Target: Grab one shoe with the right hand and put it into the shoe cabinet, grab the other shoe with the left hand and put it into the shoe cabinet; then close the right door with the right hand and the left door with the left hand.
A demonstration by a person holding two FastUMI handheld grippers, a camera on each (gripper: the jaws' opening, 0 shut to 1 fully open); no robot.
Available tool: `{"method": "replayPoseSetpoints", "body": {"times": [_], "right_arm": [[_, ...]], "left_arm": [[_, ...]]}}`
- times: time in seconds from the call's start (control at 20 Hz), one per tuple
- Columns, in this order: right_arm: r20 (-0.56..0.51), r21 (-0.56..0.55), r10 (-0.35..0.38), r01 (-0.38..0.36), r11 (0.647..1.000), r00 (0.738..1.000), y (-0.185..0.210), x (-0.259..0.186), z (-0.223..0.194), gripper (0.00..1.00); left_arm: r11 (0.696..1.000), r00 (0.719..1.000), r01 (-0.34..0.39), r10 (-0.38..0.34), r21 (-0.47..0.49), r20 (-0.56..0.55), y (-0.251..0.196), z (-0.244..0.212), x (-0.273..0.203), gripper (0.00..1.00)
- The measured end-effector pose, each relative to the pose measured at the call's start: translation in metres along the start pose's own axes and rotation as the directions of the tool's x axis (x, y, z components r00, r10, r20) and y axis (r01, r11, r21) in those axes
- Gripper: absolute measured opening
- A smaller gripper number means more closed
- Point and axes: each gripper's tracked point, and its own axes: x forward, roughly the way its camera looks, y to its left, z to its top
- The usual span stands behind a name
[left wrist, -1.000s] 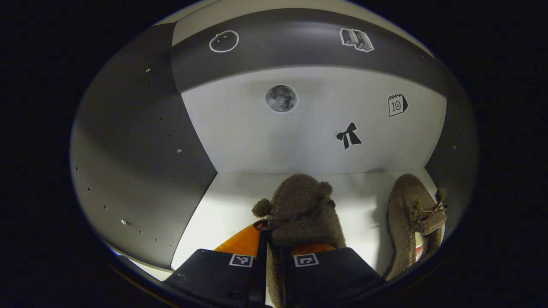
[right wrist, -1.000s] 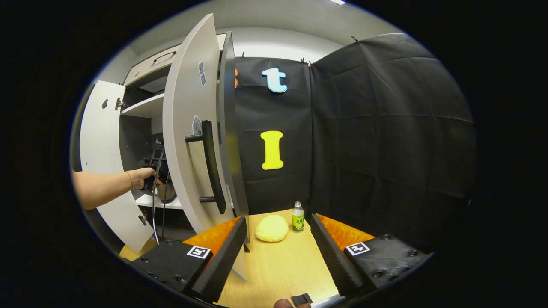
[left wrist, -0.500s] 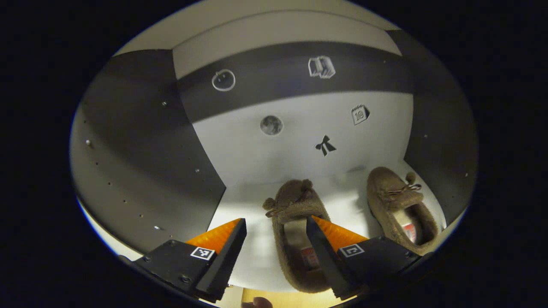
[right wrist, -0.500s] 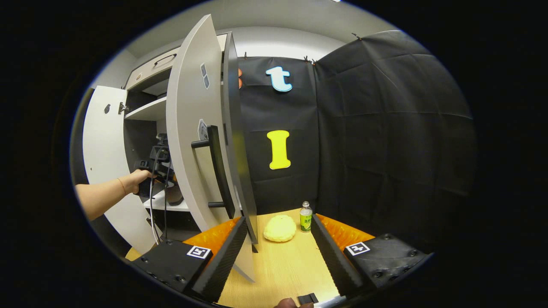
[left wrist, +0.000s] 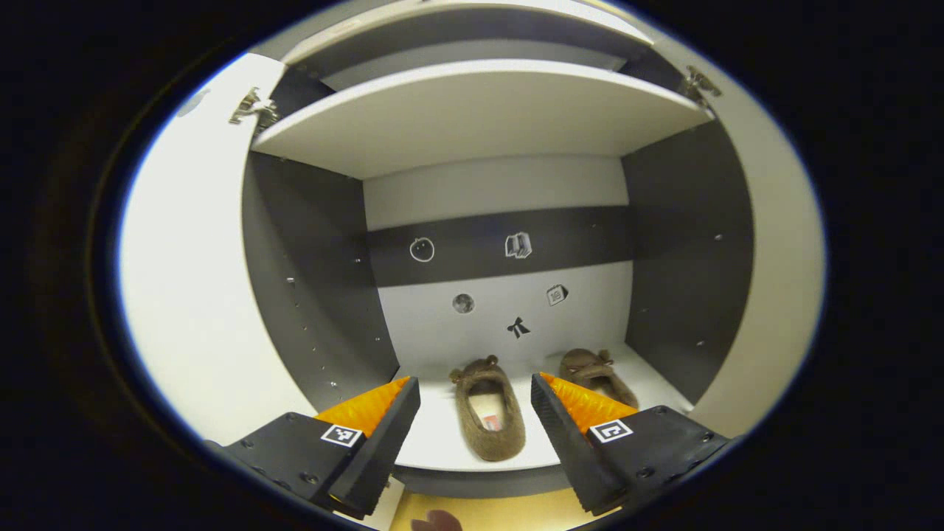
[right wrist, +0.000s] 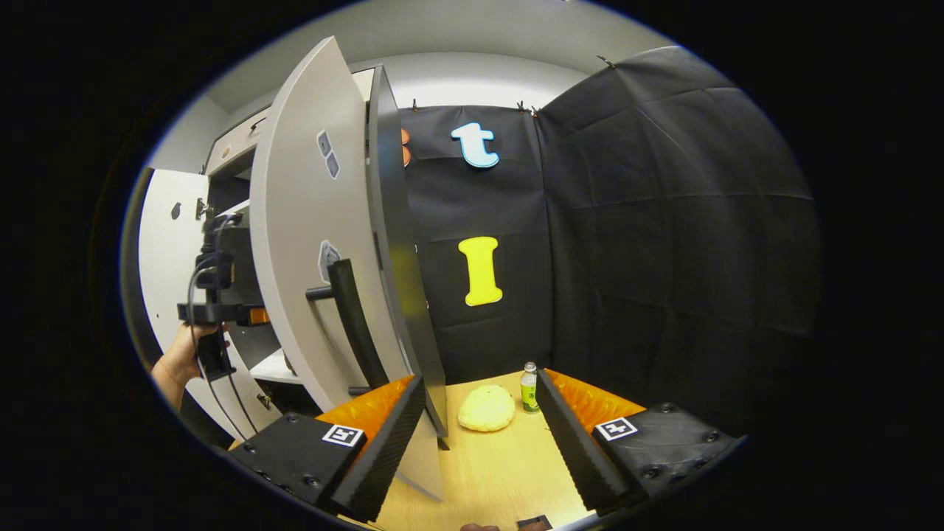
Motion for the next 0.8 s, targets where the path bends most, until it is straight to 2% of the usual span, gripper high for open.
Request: {"method": "replayPoseSetpoints", "body": {"times": [0.15, 0.25, 0.35, 0.4, 0.45, 0.55, 0.6, 0.65, 0.8], "right_arm": [[0.005, 0.029, 0.042, -0.042, 0.999, 0.999, 0.009, 0.008, 0.007, 1.0], [0.024, 0.036, 0.061, -0.062, 0.997, 0.998, 0.014, 0.01, 0.014, 0.98], [0.04, 0.03, 0.074, -0.075, 0.997, 0.997, 0.022, 0.011, 0.018, 1.0], [0.039, 0.026, 0.078, -0.079, 0.997, 0.996, 0.025, 0.011, 0.018, 0.98], [0.039, 0.021, 0.081, -0.082, 0.996, 0.996, 0.028, 0.011, 0.018, 0.98], [0.047, 0.007, 0.07, -0.07, 0.998, 0.996, 0.03, 0.009, 0.019, 0.98], [0.053, 0.0, 0.063, -0.063, 0.998, 0.997, 0.03, 0.01, 0.019, 1.0], [0.057, -0.008, 0.061, -0.06, 0.998, 0.997, 0.031, 0.008, 0.019, 0.98], [0.065, -0.035, 0.039, -0.037, 0.999, 0.997, 0.033, 0.007, 0.02, 0.98]], "left_arm": [[0.999, 0.997, 0.017, -0.015, -0.032, 0.07, -0.014, 0.0, -0.053, 0.96], [0.998, 0.995, 0.029, -0.024, -0.053, 0.095, -0.024, -0.007, -0.087, 0.96], [0.997, 0.993, 0.041, -0.035, -0.06, 0.109, -0.035, -0.014, -0.117, 0.96], [0.997, 0.992, 0.045, -0.038, -0.059, 0.123, -0.037, -0.015, -0.128, 0.99], [0.997, 0.99, 0.05, -0.042, -0.058, 0.133, -0.037, -0.017, -0.14, 0.96], [0.997, 0.99, 0.052, -0.043, -0.065, 0.136, -0.035, -0.026, -0.159, 0.96], [0.996, 0.991, 0.057, -0.049, -0.068, 0.125, -0.034, -0.032, -0.167, 0.99], [0.996, 0.992, 0.06, -0.052, -0.07, 0.114, -0.032, -0.038, -0.174, 0.96], [0.996, 0.993, 0.068, -0.062, -0.058, 0.096, -0.021, -0.053, -0.19, 0.96]]}}
